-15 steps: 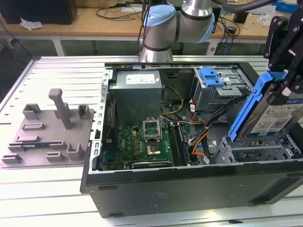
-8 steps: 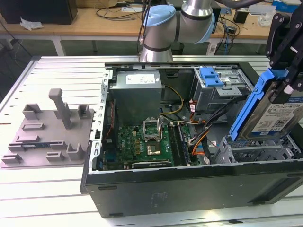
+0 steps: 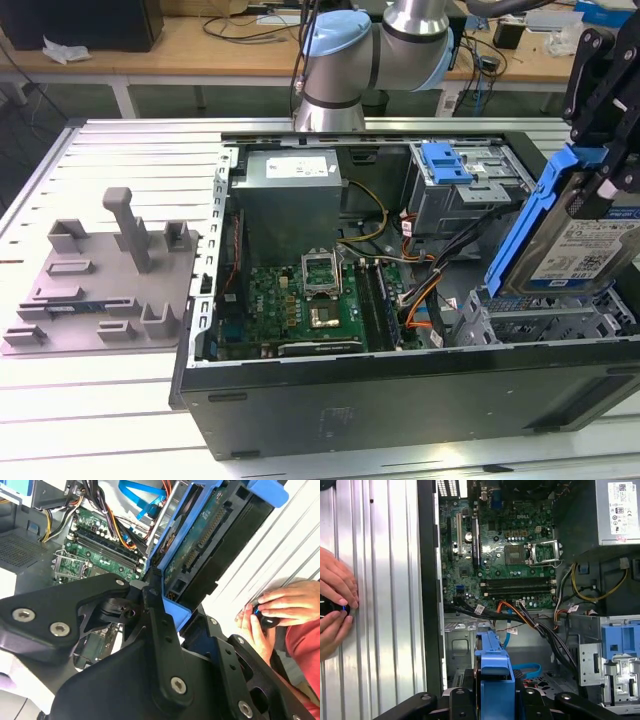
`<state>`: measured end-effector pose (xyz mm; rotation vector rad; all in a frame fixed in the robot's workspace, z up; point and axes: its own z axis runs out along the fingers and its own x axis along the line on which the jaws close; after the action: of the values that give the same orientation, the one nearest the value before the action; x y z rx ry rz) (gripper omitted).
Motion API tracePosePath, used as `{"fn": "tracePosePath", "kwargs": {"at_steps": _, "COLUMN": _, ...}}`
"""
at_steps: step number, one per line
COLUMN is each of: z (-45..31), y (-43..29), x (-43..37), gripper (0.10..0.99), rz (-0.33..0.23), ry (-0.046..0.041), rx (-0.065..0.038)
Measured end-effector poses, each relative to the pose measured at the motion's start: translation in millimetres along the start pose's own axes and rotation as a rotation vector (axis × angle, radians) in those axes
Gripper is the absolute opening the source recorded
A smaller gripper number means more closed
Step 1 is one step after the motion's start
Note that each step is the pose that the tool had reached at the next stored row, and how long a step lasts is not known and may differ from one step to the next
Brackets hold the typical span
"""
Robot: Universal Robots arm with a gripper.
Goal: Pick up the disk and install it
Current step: 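Insert the disk into the insertion slot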
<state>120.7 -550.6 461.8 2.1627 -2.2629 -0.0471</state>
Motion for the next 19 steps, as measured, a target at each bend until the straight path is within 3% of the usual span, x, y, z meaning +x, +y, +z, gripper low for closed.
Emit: {"fn": "tracePosePath", "kwargs": {"at_steps": 19, "z": 0.9, "y": 0.0, "x": -0.5, "gripper": 0.369, "rz": -0.028, "ry": 0.0008, "rx": -0.001}}
